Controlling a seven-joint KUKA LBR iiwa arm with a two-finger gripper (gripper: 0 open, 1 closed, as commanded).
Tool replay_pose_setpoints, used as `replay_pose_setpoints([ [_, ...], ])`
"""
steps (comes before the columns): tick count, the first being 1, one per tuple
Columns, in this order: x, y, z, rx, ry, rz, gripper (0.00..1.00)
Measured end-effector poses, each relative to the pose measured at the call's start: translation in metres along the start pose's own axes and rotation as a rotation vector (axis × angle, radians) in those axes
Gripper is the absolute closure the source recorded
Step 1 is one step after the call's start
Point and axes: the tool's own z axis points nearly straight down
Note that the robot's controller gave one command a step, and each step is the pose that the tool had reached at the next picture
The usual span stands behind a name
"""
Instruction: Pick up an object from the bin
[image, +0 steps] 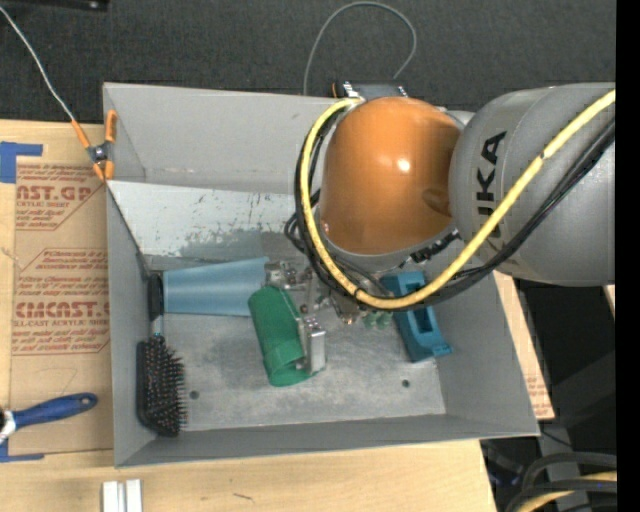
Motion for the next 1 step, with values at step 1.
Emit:
replay_pose_setpoints([
  [1,0.0095,0.0305,-0.0038,-0.001,-0.002,-0.27,1.0],
])
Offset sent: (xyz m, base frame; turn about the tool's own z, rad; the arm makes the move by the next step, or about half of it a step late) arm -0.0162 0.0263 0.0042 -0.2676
